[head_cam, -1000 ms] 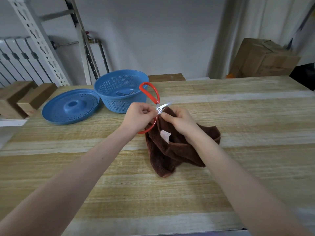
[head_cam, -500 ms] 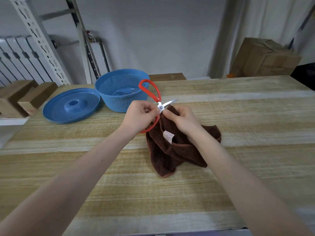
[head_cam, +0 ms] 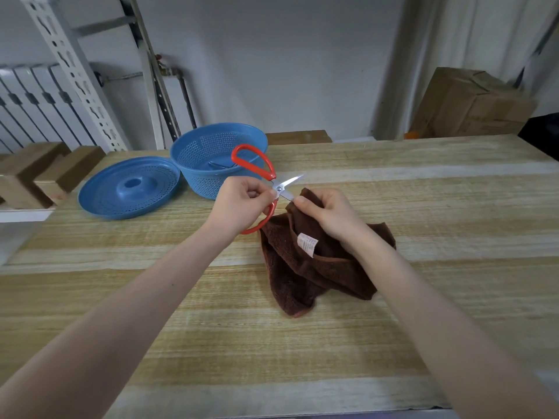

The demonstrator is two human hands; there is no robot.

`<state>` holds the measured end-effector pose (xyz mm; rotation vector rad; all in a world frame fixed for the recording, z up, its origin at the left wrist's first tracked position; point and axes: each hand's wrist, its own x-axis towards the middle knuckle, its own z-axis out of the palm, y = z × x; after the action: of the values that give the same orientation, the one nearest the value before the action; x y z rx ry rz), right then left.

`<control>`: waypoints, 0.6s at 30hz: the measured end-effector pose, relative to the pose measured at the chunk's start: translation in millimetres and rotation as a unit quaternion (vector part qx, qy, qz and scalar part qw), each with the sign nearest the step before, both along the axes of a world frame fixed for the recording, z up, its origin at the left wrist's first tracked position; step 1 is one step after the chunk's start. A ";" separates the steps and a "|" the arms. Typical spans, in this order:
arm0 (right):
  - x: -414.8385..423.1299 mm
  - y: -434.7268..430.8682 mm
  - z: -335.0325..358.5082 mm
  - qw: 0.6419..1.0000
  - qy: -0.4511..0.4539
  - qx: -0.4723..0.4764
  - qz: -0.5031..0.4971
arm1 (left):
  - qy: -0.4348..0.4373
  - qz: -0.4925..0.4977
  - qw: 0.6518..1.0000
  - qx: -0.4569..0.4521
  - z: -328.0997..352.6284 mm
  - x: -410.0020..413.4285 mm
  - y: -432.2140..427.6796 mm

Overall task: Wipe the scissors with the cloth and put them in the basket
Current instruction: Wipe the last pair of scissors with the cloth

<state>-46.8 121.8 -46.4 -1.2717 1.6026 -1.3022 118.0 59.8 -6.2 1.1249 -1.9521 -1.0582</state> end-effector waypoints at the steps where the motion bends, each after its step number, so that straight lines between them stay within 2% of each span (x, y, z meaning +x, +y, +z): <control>1: -2.8 1.0 -1.2 1.000 0.008 0.007 0.018 | -0.003 0.004 1.000 -0.004 -0.7 0.2 -0.1; 5: -18.1 3.7 0.4 0.998 -0.011 0.061 0.030 | -0.020 0.011 1.000 -0.021 -3.5 0.3 -2.6; 7: -26.1 7.4 9.9 0.995 -0.003 0.085 -0.046 | -0.032 0.015 0.999 -0.030 -5.8 1.2 -4.3; 9: -28.7 10.3 24.5 0.981 0.033 0.090 -0.168 | -0.052 0.014 0.997 -0.046 -8.6 3.0 -4.6; 12: -33.6 6.7 40.6 0.959 0.002 -0.004 -0.285 | -0.079 0.005 0.994 -0.073 -12.3 2.8 -4.8; 14: -29.8 1.5 50.4 0.946 -0.021 -0.083 -0.312 | -0.090 -0.007 0.992 -0.084 -11.1 1.7 -2.8; 18: -27.9 -6.1 61.2 0.922 0.009 -0.174 -0.345 | -0.103 -0.021 0.989 -0.103 -4.4 2.2 0.2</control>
<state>-74.6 115.7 14.8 -0.9228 1.9869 -2.0846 120.2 60.0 -10.6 1.1189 -2.1986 -0.7648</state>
